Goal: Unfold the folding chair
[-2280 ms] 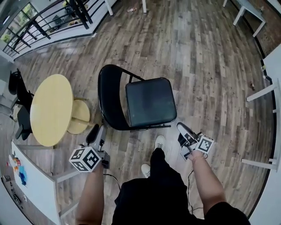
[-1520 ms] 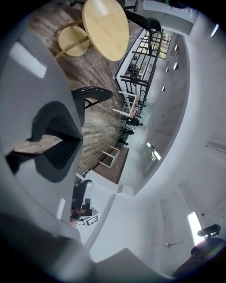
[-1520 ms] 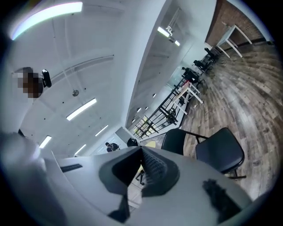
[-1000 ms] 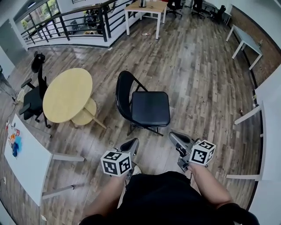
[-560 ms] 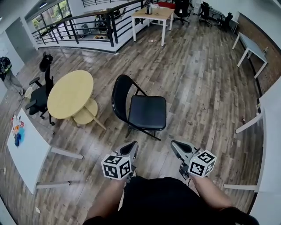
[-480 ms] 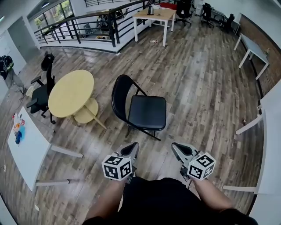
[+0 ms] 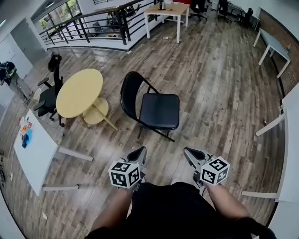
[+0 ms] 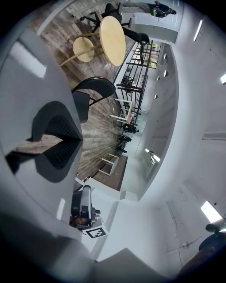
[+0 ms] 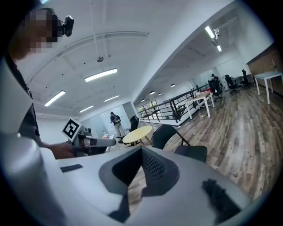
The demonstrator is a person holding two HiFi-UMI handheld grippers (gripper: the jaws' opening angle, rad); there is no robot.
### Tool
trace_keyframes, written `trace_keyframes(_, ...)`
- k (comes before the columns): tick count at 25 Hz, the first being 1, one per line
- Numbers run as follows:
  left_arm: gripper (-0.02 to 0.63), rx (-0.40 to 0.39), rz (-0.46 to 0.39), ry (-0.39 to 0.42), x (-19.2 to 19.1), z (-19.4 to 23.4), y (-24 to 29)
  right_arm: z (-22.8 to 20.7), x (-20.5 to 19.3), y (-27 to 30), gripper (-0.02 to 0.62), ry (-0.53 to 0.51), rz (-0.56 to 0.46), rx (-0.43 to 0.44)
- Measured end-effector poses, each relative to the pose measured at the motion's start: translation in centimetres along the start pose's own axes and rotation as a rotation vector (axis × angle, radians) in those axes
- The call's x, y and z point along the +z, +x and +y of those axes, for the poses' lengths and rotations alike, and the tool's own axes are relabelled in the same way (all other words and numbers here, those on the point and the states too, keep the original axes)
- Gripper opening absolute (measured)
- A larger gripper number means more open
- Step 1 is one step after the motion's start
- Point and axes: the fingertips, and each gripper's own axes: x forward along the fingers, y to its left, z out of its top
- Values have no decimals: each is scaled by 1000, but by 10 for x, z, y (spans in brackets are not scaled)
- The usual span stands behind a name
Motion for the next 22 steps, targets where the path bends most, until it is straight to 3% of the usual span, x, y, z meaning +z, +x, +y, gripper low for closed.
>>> trace_keyframes(4, 8, -8, 10, 30, 6, 12, -4, 13, -3, 12, 5, 10, -14, -11)
trace_keyframes(7, 8, -23, 21, 62, 8, 29, -10, 33, 1, 30, 5, -46, -38, -16)
trace_keyframes(22, 8, -63, 3, 43, 14, 92, -46, 62, -4, 87, 5, -13, -28, -78)
